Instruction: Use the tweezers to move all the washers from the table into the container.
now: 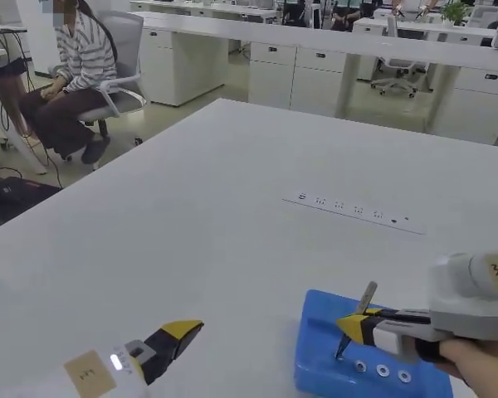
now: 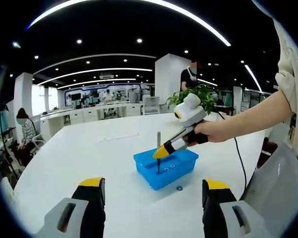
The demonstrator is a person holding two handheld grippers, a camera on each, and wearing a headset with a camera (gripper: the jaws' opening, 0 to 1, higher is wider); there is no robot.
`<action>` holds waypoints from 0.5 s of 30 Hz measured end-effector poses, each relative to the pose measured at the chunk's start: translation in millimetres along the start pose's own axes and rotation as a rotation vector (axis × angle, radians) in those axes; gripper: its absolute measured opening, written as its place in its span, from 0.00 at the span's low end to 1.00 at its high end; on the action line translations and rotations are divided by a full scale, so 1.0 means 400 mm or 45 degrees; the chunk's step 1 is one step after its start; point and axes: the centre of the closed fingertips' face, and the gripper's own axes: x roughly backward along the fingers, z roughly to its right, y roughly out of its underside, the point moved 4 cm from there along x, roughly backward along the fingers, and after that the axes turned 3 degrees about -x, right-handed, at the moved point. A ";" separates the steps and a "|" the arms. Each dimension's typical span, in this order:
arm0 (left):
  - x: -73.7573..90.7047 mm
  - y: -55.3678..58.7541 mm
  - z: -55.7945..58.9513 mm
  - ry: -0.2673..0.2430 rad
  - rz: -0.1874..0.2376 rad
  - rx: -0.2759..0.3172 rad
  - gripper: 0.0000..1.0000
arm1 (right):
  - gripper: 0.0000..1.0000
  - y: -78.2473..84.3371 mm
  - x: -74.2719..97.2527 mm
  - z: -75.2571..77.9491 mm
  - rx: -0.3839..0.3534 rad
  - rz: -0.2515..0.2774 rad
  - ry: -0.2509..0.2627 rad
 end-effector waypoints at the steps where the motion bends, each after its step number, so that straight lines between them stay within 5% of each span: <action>1: 0.000 0.000 0.000 -0.001 -0.001 -0.001 0.81 | 0.03 0.001 -0.001 0.001 0.003 0.000 0.000; 15: -0.001 0.002 0.001 0.004 -0.006 -0.003 0.81 | 0.04 0.002 -0.003 0.001 0.007 0.010 -0.005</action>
